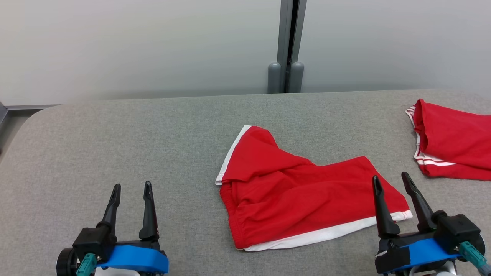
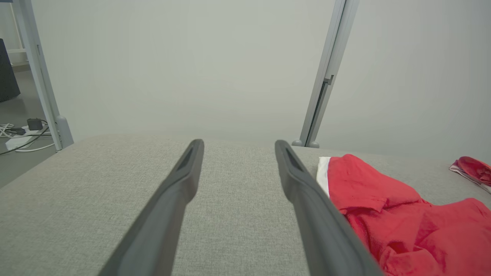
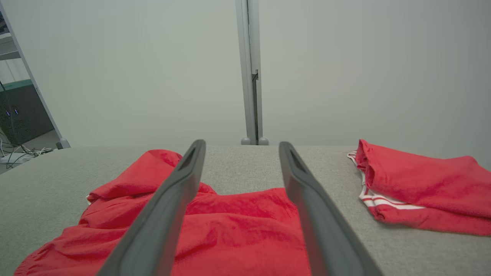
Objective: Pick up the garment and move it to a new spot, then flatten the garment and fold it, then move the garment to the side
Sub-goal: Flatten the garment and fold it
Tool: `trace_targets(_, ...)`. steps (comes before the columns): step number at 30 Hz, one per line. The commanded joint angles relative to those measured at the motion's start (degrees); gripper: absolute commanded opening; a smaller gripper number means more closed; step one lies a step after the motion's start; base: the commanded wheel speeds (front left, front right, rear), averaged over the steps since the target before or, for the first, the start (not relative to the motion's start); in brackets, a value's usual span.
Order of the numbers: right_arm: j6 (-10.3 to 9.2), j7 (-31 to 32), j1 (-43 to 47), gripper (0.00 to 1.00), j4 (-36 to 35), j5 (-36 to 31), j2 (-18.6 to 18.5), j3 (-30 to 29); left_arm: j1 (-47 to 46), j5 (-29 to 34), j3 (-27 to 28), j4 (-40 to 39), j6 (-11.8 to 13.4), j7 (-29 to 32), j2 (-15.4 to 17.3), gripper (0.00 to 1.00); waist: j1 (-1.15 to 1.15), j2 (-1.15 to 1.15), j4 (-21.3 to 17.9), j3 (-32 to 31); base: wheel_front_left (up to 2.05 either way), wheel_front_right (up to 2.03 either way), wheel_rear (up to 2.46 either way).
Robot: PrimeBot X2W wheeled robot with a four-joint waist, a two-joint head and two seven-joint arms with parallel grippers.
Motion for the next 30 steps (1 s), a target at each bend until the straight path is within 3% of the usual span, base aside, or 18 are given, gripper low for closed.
trace_targets(1, 0.01, 0.16, 0.92, 1.00, -0.48, 0.02, 0.09, -0.17, 0.56, -0.06, -0.30, -0.21, -0.01, -0.24, -0.05, 1.00, 0.00, 0.00, 0.04, 0.02, 0.00, 0.00, 0.00)
trace_targets(15, 0.01, 1.45, 0.72, 1.00, 1.08, -0.04, 0.08, -2.11, -0.44, 0.92, -2.00, 0.40, -1.42, -0.24, 0.04, 1.00, 0.00, 0.00, 0.10, 0.36, 0.00, 0.00, 0.00)
trace_targets(22, 0.01, 2.86, -1.09, 1.00, 3.71, -2.02, 0.07, -5.47, -1.09, 3.01, -8.92, 3.57, -3.34, -0.24, 0.86, 1.00, 0.00, 0.00, 0.24, 1.11, 0.00, 0.00, 0.00)
trace_targets(30, 0.01, 2.39, -3.41, 1.00, 10.66, -2.95, -0.65, -8.96, -0.78, 1.98, -18.55, 7.30, -3.86, -0.24, 2.42, 1.00, 0.00, 0.00, -0.17, 2.20, 0.00, 0.00, 0.00)
